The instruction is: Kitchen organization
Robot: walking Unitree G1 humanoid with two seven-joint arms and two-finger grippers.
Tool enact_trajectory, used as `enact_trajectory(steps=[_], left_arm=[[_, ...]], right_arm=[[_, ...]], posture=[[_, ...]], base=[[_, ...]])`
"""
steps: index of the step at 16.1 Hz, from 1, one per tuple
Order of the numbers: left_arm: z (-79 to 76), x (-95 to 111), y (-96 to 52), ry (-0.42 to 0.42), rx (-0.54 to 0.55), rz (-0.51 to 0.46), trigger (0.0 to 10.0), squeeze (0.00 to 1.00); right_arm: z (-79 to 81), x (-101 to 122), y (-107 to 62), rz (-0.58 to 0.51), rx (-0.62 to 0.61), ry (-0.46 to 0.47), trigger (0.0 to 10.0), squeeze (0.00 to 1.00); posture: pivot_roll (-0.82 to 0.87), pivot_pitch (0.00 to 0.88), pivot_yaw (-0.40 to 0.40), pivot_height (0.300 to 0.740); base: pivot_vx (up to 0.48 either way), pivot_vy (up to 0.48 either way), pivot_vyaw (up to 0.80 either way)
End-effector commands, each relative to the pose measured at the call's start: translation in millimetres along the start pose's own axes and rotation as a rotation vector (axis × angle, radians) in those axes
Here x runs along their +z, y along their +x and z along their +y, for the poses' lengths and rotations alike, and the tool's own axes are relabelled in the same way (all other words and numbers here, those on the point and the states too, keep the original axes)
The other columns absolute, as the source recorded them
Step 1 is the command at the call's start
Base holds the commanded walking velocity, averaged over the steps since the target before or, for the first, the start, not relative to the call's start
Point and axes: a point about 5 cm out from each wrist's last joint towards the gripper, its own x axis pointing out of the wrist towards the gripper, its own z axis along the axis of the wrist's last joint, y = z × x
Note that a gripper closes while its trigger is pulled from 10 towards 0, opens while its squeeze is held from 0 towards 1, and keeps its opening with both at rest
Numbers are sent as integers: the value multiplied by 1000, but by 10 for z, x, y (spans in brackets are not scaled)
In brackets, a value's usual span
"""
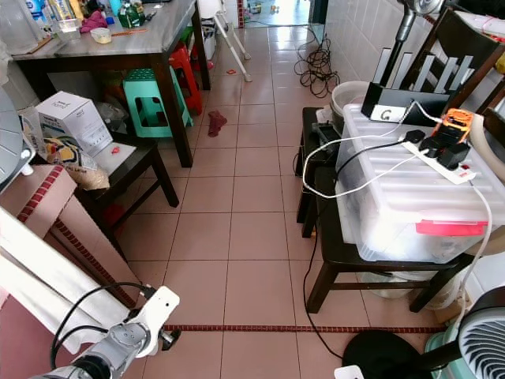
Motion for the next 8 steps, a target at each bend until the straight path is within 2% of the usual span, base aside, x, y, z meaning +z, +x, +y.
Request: enact_trajectory(steps=[1,8], left_arm=[[43,-19,-7,-3,15,8,10000,0],[43,-19,-7,-3,15,8,10000,0]], right_arm=[[116,62,15,-19,36,17,10000,0],[116,62,15,-19,36,17,10000,0]], posture=[[1,12,83,740],[1,12,83,740]], base=[[0,0,0],[0,0,0]])
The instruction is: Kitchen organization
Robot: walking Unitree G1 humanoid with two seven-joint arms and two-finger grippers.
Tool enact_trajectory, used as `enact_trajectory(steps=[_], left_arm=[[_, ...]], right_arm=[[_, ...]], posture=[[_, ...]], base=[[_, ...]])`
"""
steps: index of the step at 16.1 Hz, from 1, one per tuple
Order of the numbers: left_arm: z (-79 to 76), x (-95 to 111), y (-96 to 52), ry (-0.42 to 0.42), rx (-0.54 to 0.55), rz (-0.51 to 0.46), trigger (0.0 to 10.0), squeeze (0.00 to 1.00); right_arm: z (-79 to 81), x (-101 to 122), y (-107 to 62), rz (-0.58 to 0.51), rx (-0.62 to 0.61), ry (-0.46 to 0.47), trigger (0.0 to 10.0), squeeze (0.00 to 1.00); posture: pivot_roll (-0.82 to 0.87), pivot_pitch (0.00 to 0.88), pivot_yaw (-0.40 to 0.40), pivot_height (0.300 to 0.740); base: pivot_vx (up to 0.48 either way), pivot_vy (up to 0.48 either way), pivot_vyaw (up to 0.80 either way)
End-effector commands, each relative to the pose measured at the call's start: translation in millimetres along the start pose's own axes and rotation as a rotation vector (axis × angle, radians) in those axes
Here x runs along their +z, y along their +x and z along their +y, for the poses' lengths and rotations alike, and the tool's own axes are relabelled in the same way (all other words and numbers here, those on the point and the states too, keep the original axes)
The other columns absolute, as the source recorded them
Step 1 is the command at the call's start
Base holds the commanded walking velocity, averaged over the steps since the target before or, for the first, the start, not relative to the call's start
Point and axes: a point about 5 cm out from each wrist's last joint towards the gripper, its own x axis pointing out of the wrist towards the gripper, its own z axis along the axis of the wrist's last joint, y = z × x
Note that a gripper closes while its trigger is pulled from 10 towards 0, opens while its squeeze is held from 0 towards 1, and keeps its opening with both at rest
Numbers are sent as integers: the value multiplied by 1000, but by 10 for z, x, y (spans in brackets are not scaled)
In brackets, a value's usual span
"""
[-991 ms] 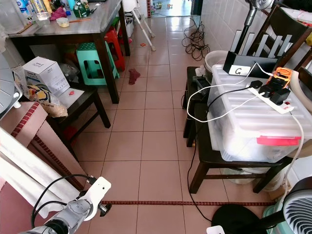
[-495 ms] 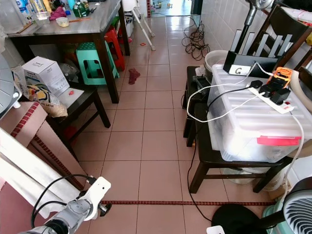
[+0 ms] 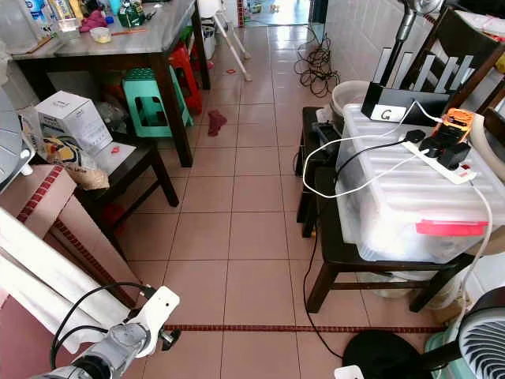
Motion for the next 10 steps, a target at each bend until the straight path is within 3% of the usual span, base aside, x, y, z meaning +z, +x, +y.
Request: enact_trajectory(steps=[1,3,6,8,10], left_arm=[[44,-17,-7,-3,15,8,10000,0],[31,-16,-6,37,3,11,10000,0],[13,-5,-2,30,0,9,10000,0],[17,94,7,-13,-1,-25,10000,0],[51,151,7,-52,9,-44,10000,0]], right_arm=[[115,65,15,-20,35,4,10000,0],[112,49,13,-16,34,-19,10000,0],[56,31,9,-1,17,-39,10000,0],[-99,117,4,-41,-49,64,10000,0],[-142,125,-2,-58,-67,119,10000,0]], posture=[[1,12,84,740],[-2,4,85,740],[-5,0,81,740],[-17,0,73,740],[20,0,59,740]], base=[[0,0,0],[0,0,0],[0,0,0],[0,0,0],[0,0,0]])
